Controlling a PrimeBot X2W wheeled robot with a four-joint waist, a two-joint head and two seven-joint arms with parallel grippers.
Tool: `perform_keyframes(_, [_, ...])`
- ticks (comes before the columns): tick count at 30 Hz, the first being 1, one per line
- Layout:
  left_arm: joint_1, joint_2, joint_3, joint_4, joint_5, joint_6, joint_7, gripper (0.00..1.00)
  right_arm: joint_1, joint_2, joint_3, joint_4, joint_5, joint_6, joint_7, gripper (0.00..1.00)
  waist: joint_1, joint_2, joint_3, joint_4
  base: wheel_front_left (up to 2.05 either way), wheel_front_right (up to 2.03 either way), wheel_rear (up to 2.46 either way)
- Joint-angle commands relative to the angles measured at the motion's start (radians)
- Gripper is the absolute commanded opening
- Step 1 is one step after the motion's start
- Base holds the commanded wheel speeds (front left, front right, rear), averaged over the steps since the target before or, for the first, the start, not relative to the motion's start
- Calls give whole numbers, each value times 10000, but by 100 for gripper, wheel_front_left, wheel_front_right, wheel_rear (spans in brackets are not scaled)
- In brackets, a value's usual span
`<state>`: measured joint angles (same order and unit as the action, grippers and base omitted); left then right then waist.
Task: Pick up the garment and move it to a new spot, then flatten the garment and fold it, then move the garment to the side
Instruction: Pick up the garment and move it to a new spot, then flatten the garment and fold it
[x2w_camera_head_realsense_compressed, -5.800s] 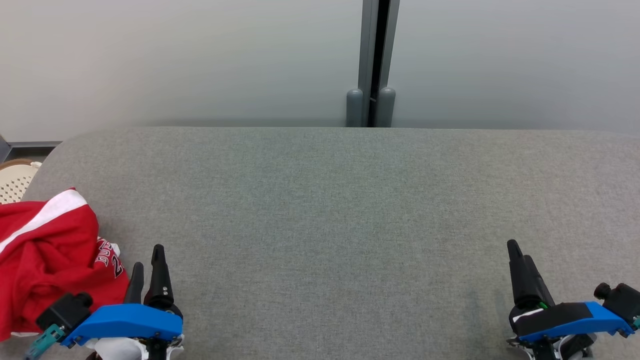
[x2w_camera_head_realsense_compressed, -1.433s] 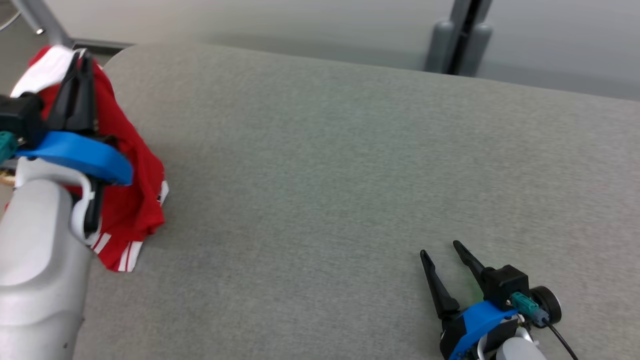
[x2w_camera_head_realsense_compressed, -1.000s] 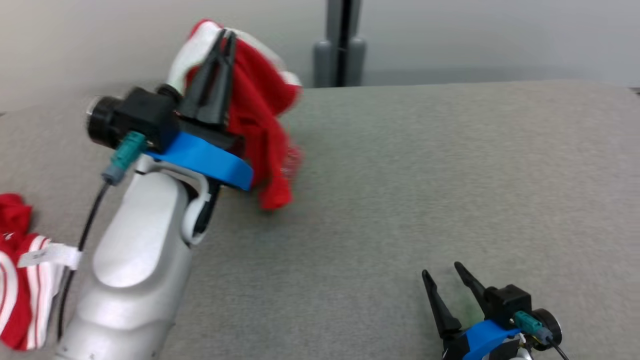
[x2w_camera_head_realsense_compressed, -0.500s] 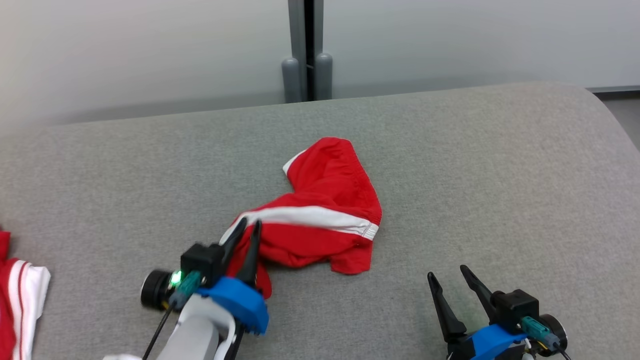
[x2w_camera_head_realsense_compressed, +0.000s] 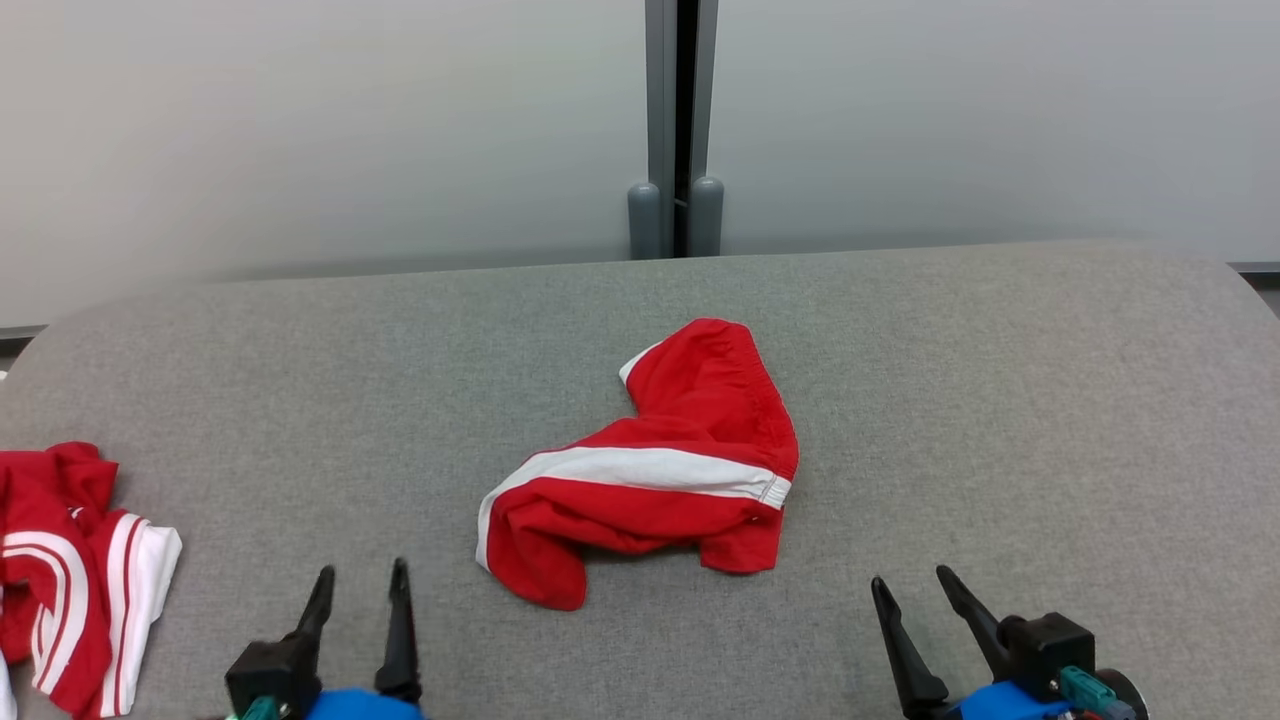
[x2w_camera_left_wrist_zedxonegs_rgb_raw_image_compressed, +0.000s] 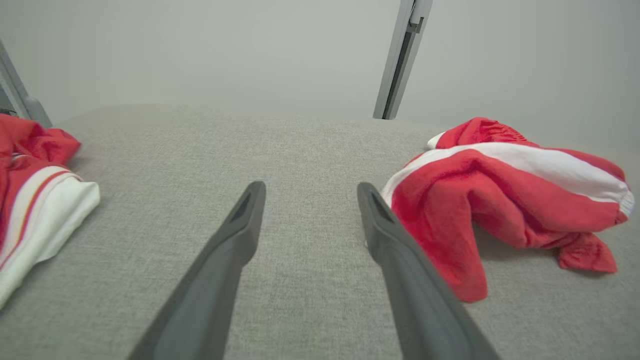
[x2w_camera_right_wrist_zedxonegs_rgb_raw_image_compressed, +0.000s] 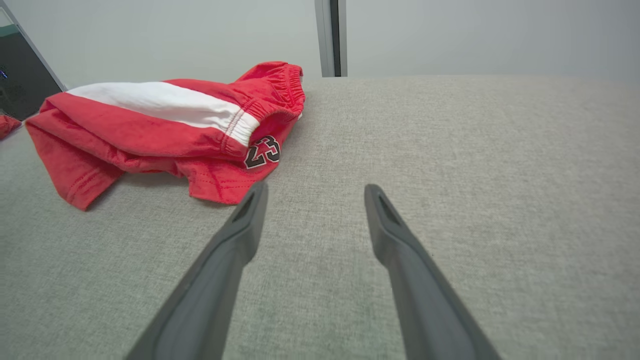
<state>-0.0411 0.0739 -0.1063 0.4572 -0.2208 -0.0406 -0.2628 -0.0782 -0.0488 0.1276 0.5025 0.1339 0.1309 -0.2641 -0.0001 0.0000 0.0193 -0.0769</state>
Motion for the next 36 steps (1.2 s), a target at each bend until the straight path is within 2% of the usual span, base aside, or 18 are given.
perform_keyframes(1, [261, -48, 246, -112, 52, 61, -29, 100, 173, -34, -25, 5, 48, -3, -7, 100, 1, 0, -54, 16, 0, 0, 0])
perform_keyframes(7, [779, -208, 601, -306, 326, -106, -29, 100, 327, -33, -90, 98, 83, -1, -6, 100, 1, 0, -117, 133, 0, 0, 0])
perform_keyframes(15, [382, -231, 252, -251, 227, -272, -31, 100, 7, -31, 248, 201, 569, -1, -7, 100, 1, 0, 90, 488, 0, 0, 0])
perform_keyframes(26, [-299, -229, -471, -115, -33, -391, -31, 100, -1866, -37, 890, 1141, 2912, -1, -7, 100, 1, 0, 1083, 1505, 0, 0, 0])
perform_keyframes(35, [-472, -235, -385, -136, 210, -475, -31, 100, -2356, -35, 887, 1418, 3657, -1, -7, 100, 1, 0, 1391, 1932, 0, 0, 0])
perform_keyframes(36, [-489, -235, -390, -140, 221, -491, -31, 100, -2405, -35, 929, 1401, 3690, -1, -7, 97, 1, 0, 1414, 1950, 0, 0, 0])
